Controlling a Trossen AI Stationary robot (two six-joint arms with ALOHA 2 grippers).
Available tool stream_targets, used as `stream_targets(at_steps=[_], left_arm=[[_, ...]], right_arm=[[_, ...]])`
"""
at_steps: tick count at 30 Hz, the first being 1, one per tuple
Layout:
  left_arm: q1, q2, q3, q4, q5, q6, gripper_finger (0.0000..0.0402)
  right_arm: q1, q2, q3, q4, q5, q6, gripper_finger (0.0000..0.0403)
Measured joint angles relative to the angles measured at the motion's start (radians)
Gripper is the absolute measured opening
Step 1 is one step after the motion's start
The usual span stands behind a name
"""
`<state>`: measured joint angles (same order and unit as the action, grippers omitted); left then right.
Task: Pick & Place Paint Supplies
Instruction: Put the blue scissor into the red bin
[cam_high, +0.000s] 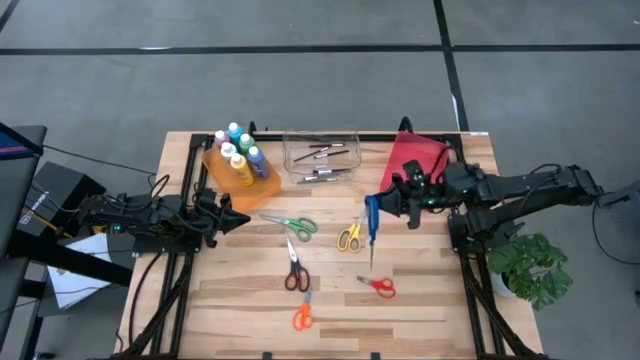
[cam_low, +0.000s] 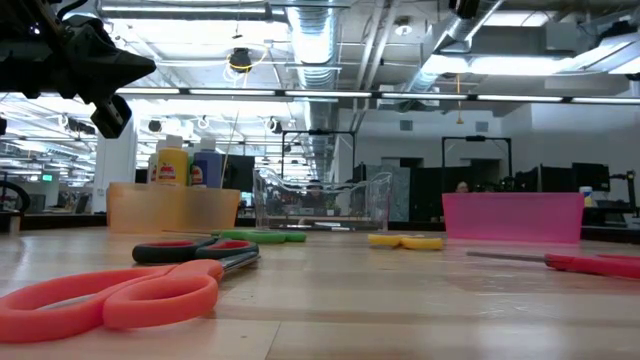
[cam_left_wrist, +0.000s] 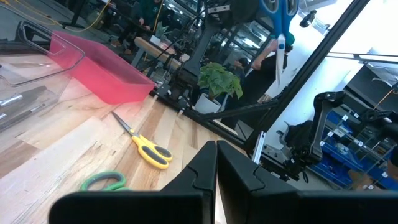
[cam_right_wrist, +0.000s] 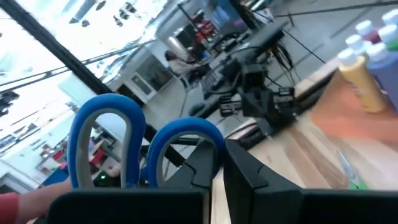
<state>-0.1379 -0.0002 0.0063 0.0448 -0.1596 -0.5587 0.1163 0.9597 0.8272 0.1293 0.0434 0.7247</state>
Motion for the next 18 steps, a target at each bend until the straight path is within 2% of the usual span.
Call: stream_targets(at_steps=[4, 9, 14, 18], left_arm=[[0.0, 0.0, 0.0, 0.0, 0.0, 0.0, 0.0006], [0.0, 0.0, 0.0, 0.0, 0.0, 0.0, 0.0006], [0.0, 0.0, 0.0, 0.0, 0.0, 0.0, 0.0006], [0.0, 0.0, 0.0, 0.0, 0.0, 0.0, 0.0006]], right_arm=[[0.0, -0.016, 0.0, 0.022, -0.067, -0.024, 0.0011], [0.0, -0.019, 0.0, 0.056, -0.103, -0.026, 0.0011], [-0.022, -0.019, 0.0, 0.061, -0.089, -0.02, 0.0011], [-0.114, -0.036, 0.0, 0.051, -0.017, -0.013, 0.0011]])
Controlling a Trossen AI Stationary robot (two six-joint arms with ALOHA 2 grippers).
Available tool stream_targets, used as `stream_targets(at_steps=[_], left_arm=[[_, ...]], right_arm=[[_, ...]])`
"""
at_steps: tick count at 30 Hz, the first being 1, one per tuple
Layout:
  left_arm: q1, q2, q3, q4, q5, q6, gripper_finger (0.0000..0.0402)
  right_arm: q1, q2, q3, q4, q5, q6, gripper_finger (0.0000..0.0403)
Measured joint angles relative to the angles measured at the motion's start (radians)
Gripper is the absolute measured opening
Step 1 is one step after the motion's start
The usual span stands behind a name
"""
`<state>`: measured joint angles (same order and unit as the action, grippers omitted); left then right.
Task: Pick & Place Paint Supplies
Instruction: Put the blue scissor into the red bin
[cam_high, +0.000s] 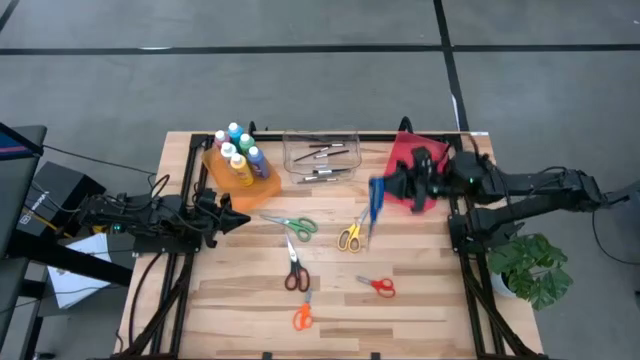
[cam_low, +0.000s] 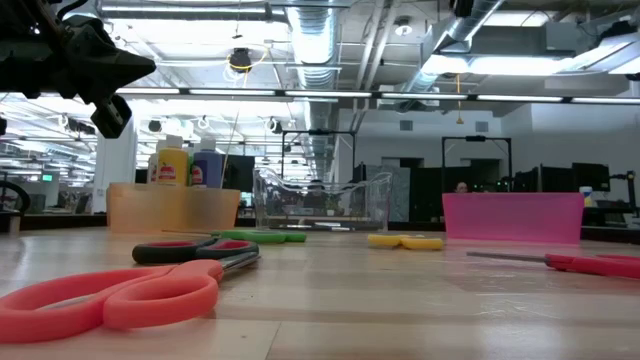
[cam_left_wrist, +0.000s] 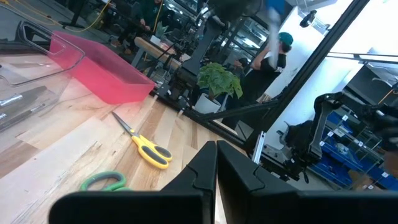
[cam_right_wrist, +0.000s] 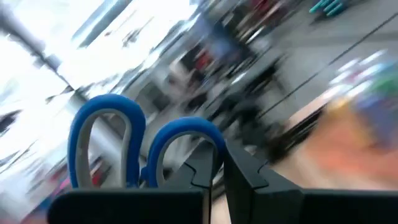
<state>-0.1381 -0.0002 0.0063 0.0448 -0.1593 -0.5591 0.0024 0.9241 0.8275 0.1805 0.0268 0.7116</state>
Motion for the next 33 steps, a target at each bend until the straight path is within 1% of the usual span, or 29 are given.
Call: stream_targets(at_steps=[2, 3, 8, 10, 15, 18, 21, 25, 30, 33], left_arm=[[0.0, 0.0, 0.0, 0.0, 0.0, 0.0, 0.0006], [0.0, 0.0, 0.0, 0.0, 0.0, 0.0, 0.0006], [0.0, 0.0, 0.0, 0.0, 0.0, 0.0, 0.0006], [0.0, 0.0, 0.0, 0.0, 0.0, 0.0, 0.0006], [0.0, 0.0, 0.0, 0.0, 0.0, 0.0, 0.0006], [0.0, 0.0, 0.0, 0.0, 0.0, 0.0, 0.0006], [0.0, 0.0, 0.0, 0.0, 0.0, 0.0, 0.0006], [0.0, 0.0, 0.0, 0.0, 0.0, 0.0, 0.0006], [0.0, 0.0, 0.0, 0.0, 0.0, 0.0, 0.0006], [0.0, 0.0, 0.0, 0.0, 0.0, 0.0, 0.0006]], right_arm=[[-0.078, -0.016, 0.0, -0.036, 0.028, -0.002, 0.0011], [-0.123, -0.024, 0.007, -0.083, 0.037, -0.002, 0.0011], [-0.359, -0.025, 0.093, -0.464, 0.115, -0.018, 0.0011], [-0.456, -0.012, 0.114, -0.582, 0.136, -0.03, 0.0011], [-0.687, 0.013, 0.118, -0.762, 0.14, -0.03, 0.0011], [-0.795, 0.044, 0.117, -0.864, 0.158, -0.031, 0.0011], [-0.875, 0.085, 0.117, -0.915, 0.17, -0.036, 0.0011], [-0.946, 0.159, 0.117, -0.947, 0.18, -0.047, 0.0011], [-0.977, 0.283, 0.117, -0.924, 0.185, -0.041, 0.0012], [-0.979, 0.346, 0.117, -0.904, 0.193, 0.006, 0.0012]])
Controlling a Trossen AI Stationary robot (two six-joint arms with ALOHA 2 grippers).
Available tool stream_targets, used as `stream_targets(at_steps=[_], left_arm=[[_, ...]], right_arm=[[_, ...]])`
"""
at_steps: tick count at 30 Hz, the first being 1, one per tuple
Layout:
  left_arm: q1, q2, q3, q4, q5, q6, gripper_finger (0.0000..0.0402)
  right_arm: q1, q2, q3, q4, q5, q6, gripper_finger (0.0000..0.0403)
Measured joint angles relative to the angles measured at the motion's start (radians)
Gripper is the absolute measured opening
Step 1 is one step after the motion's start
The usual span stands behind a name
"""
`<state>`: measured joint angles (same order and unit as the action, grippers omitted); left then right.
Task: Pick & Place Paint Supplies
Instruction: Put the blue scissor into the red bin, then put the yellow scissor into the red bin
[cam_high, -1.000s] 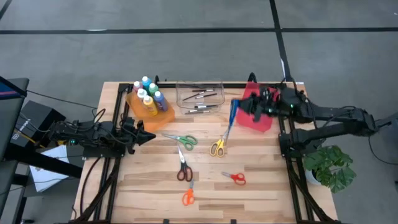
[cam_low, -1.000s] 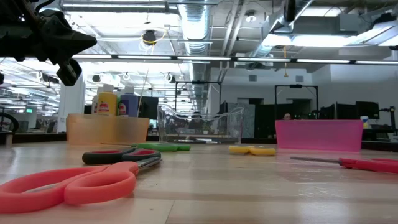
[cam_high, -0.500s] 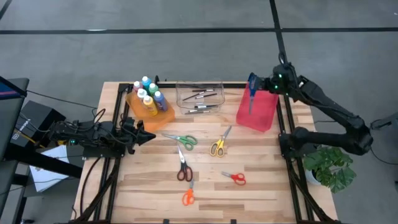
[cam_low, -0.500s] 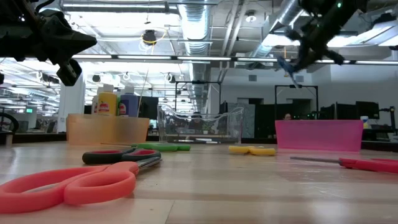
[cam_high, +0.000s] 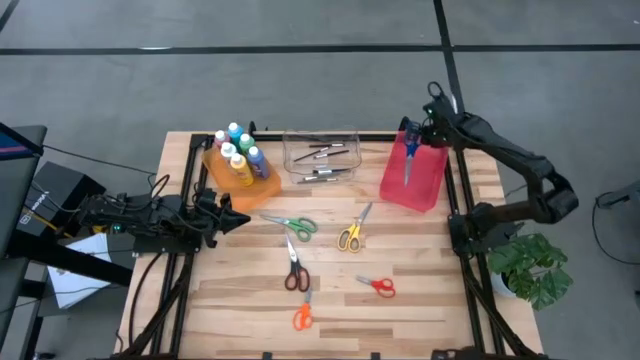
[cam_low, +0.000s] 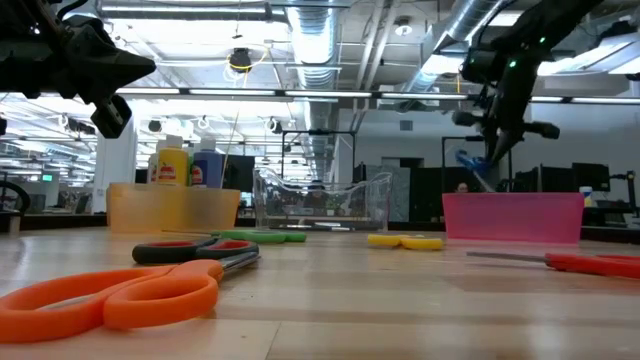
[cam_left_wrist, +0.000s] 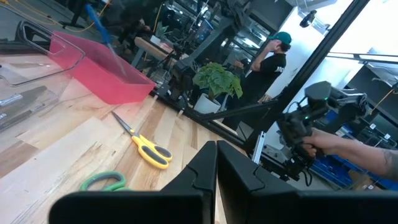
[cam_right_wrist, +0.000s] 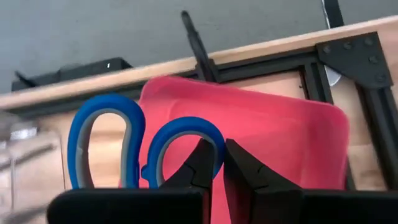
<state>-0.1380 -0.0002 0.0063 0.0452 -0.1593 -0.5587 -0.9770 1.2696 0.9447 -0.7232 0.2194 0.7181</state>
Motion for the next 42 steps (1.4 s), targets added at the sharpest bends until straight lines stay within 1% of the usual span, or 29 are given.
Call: stream_targets(at_steps=[5, 13, 20, 23, 30, 34, 39, 42], left_arm=[[0.0, 0.0, 0.0, 0.0, 0.0, 0.0, 0.0006], [0.0, 0.0, 0.0, 0.0, 0.0, 0.0, 0.0006], [0.0, 0.0, 0.0, 0.0, 0.0, 0.0, 0.0006], [0.0, 0.0, 0.0, 0.0, 0.0, 0.0, 0.0006], [0.0, 0.0, 0.0, 0.0, 0.0, 0.0, 0.0006], [0.0, 0.0, 0.0, 0.0, 0.0, 0.0, 0.0006], [0.0, 0.0, 0.0, 0.0, 0.0, 0.0, 0.0006], [0.0, 0.0, 0.0, 0.0, 0.0, 0.0, 0.0006]], right_arm=[[0.016, 0.114, -0.001, 0.009, 0.021, 0.086, 0.0012], [0.04, 0.269, 0.0, -0.02, 0.017, 0.135, 0.0019], [0.047, 0.329, 0.0, -0.015, 0.011, 0.139, 0.0023], [0.047, 0.338, 0.0, -0.001, 0.011, 0.139, 0.0033], [0.048, 0.339, 0.0, 0.002, 0.009, 0.102, 0.0079], [0.046, 0.338, 0.0, -0.001, -0.034, 0.088, 0.012], [0.046, 0.278, 0.008, 0.008, -0.072, -0.049, 0.0188], [0.05, 0.211, 0.026, 0.003, -0.113, -0.119, 0.0216]])
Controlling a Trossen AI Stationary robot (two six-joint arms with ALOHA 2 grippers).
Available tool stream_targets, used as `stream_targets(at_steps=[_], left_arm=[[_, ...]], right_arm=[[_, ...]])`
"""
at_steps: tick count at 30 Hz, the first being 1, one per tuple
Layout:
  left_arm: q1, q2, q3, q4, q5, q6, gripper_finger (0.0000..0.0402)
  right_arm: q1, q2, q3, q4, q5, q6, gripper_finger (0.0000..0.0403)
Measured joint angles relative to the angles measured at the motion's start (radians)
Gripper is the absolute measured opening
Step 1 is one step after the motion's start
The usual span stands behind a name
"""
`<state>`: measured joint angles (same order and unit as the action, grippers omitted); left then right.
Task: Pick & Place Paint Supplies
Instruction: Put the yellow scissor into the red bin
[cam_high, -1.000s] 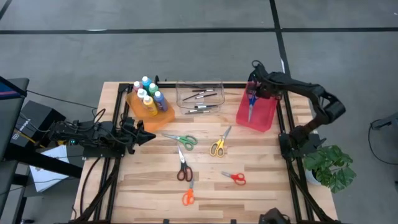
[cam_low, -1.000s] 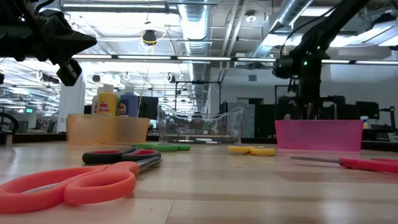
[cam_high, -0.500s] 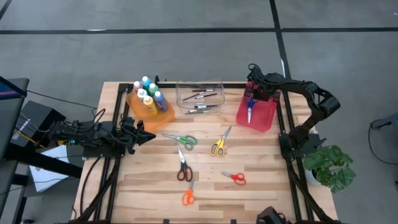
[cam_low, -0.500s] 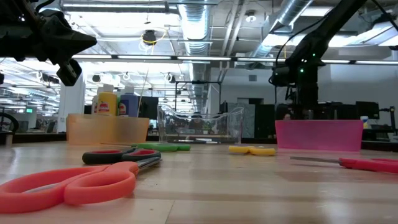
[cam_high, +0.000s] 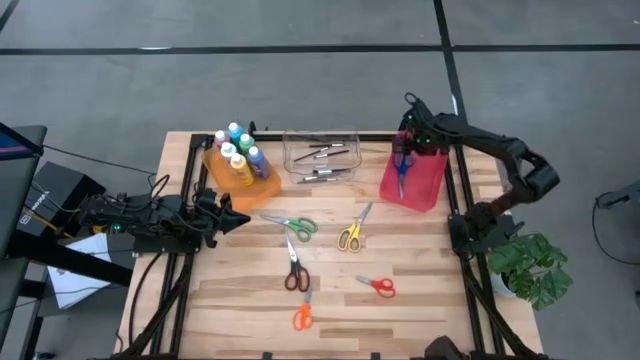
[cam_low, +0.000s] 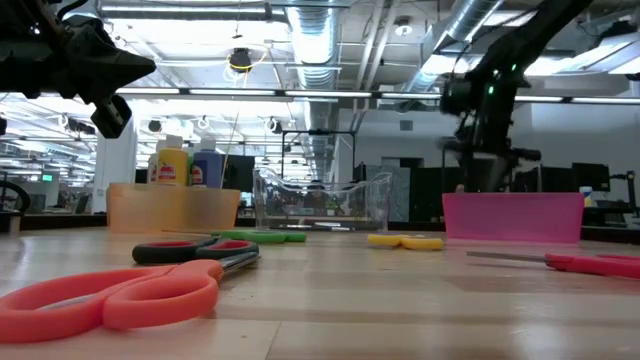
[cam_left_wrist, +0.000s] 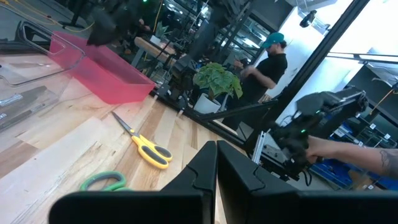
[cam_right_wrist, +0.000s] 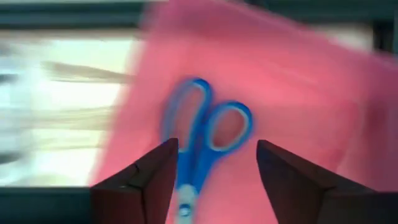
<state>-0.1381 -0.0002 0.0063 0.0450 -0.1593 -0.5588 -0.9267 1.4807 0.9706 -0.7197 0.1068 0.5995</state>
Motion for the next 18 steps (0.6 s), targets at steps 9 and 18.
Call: stream_targets(at_steps=[9, 18], left_arm=[[0.0, 0.0, 0.0, 0.0, 0.0, 0.0, 0.0006], [0.0, 0.0, 0.0, 0.0, 0.0, 0.0, 0.0006]], right_arm=[[0.141, -0.263, 0.008, 0.165, -0.561, -0.248, 0.0225], [0.448, -0.449, 0.008, 0.432, -0.761, -0.135, 0.0225]])
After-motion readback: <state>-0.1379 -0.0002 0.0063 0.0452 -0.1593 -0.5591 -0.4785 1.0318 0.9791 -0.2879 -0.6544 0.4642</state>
